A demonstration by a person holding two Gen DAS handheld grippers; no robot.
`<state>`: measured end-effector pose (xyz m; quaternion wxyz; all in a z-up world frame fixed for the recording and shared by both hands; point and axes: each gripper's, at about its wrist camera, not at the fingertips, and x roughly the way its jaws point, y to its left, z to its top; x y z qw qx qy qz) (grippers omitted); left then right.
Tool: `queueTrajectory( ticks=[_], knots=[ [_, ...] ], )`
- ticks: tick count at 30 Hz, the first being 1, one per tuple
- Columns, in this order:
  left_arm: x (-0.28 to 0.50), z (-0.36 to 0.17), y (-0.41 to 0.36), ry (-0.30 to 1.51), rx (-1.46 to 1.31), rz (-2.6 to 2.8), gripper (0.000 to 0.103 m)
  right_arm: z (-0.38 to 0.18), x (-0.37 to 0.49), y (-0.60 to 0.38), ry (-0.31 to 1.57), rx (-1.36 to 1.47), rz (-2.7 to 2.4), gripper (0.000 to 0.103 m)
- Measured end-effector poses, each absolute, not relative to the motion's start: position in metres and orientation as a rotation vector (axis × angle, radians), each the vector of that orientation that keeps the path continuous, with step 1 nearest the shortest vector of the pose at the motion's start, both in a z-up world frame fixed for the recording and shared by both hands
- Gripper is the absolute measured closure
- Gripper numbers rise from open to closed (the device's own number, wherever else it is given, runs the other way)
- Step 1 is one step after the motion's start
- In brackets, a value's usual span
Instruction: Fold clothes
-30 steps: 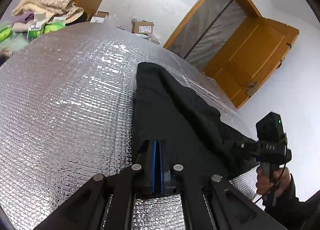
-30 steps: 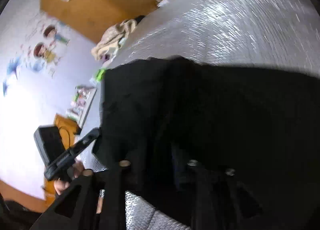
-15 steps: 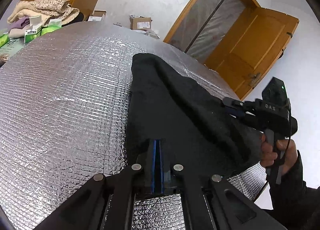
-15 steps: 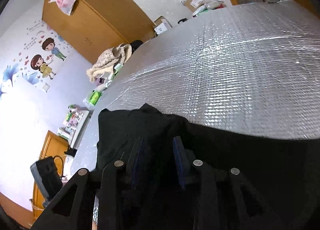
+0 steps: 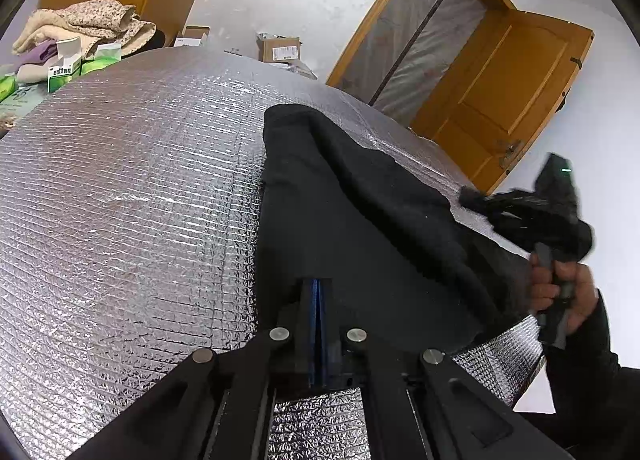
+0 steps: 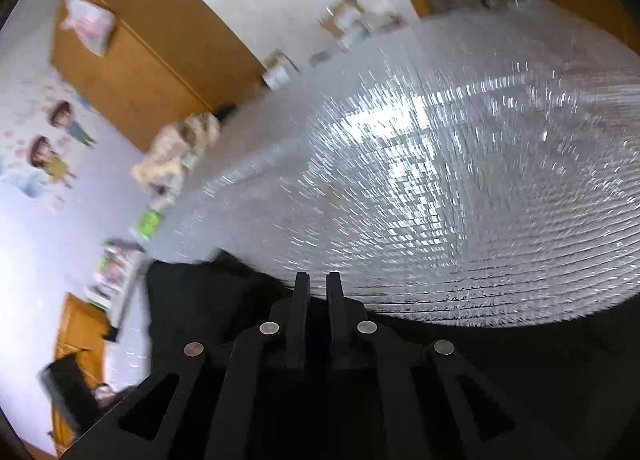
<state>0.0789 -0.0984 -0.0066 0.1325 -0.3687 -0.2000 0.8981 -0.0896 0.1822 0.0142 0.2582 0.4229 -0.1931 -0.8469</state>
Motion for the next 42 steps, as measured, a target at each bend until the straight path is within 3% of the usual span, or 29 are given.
queueTrajectory(
  ticks=[4,9,21,24,25,26,36,42],
  knots=[
    [0.082,-0.007,-0.099,-0.581,-1.065,2.606,0.101,0.033,-0.062,0.170,-0.486,1.049,-2.164,0.072],
    [0.086,-0.006,-0.100,-0.581,-1.070,2.615,0.101,0.013,-0.055,0.137,-0.349,1.157,-2.093,0.072],
    [0.080,-0.003,-0.097,-0.552,-1.076,2.631,0.101,0.007,-0.070,0.126,-0.327,1.168,-2.061,0.068],
    [0.081,-0.003,-0.096,-0.544,-1.076,2.633,0.101,0.006,-0.074,0.123,-0.333,1.179,-2.045,0.075],
    [0.082,-0.003,-0.096,-0.538,-1.076,2.633,0.101,0.005,-0.076,0.123,-0.341,1.184,-2.045,0.095],
    [0.082,-0.003,-0.096,-0.532,-1.076,2.632,0.101,0.005,-0.078,0.123,-0.349,1.189,-2.046,0.098],
    [0.078,0.000,-0.090,-0.469,-1.078,2.632,0.101,-0.001,-0.101,0.151,-0.448,1.189,-2.141,0.099],
    [0.078,0.002,-0.090,-0.456,-1.088,2.636,0.101,-0.002,-0.102,0.151,-0.463,1.191,-2.147,0.094]
  ],
)
